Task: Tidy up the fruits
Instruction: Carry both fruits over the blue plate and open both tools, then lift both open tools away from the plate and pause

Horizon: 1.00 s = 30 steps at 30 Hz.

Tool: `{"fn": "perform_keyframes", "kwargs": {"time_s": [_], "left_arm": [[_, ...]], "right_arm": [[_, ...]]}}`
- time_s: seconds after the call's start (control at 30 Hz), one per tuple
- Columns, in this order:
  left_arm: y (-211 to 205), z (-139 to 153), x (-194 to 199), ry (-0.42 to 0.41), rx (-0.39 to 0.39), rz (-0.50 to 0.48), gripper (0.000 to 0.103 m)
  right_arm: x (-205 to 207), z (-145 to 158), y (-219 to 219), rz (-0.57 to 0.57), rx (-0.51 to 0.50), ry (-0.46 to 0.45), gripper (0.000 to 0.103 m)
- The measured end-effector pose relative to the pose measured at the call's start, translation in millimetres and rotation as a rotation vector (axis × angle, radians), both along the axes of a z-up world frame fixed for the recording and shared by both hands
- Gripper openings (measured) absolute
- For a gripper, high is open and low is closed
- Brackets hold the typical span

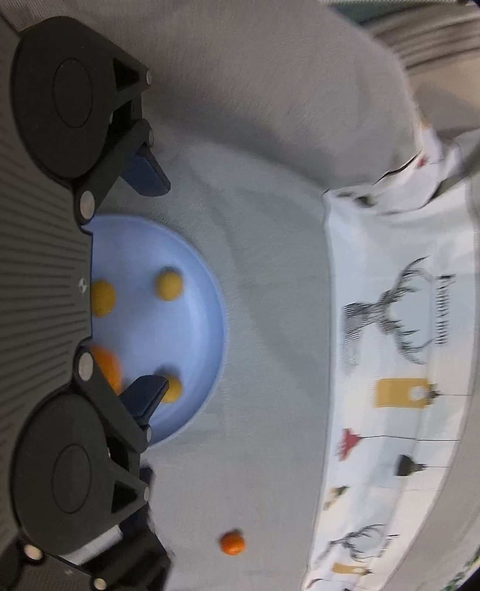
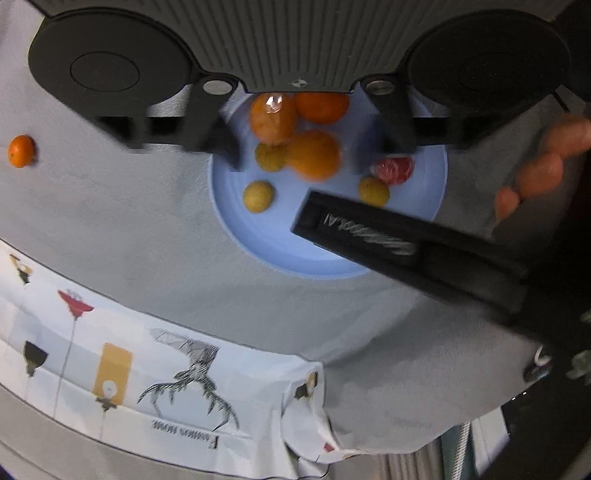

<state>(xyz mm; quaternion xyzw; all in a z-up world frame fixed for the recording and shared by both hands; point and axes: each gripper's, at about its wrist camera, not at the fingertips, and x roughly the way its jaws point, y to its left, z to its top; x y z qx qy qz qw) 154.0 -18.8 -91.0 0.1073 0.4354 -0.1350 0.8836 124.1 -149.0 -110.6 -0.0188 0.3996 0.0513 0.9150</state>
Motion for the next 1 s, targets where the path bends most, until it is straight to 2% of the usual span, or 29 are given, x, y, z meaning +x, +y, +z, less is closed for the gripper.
{"fn": "perform_keyframes", "kwargs": {"time_s": [0.07, 0.17, 0.37, 0.5, 0.73, 1.0], "left_arm": [[4, 9, -12, 0.010, 0.025, -0.014, 0.103], [15, 20, -36, 0.026, 0.040, 0.015, 0.103], [46, 38, -101, 0.118, 0.017, 0.054, 0.103], [68, 48, -140, 0.130, -0.006, 0.107, 0.103], [77, 71, -186, 0.053, -0.010, 0.100, 0.103], [65, 92, -219, -0.026, -0.020, 0.059, 0.103]], "right_arm": [[-8, 9, -4, -0.011, 0.003, -0.014, 0.091], [-29, 18, -11, -0.025, 0.021, 0.012, 0.099], [-93, 37, -16, -0.076, 0.077, 0.059, 0.101], [-136, 55, -6, -0.112, 0.106, 0.023, 0.102], [-199, 78, 19, -0.151, 0.031, -0.153, 0.102], [-233, 92, 21, -0.150, 0.023, -0.222, 0.102]]}}
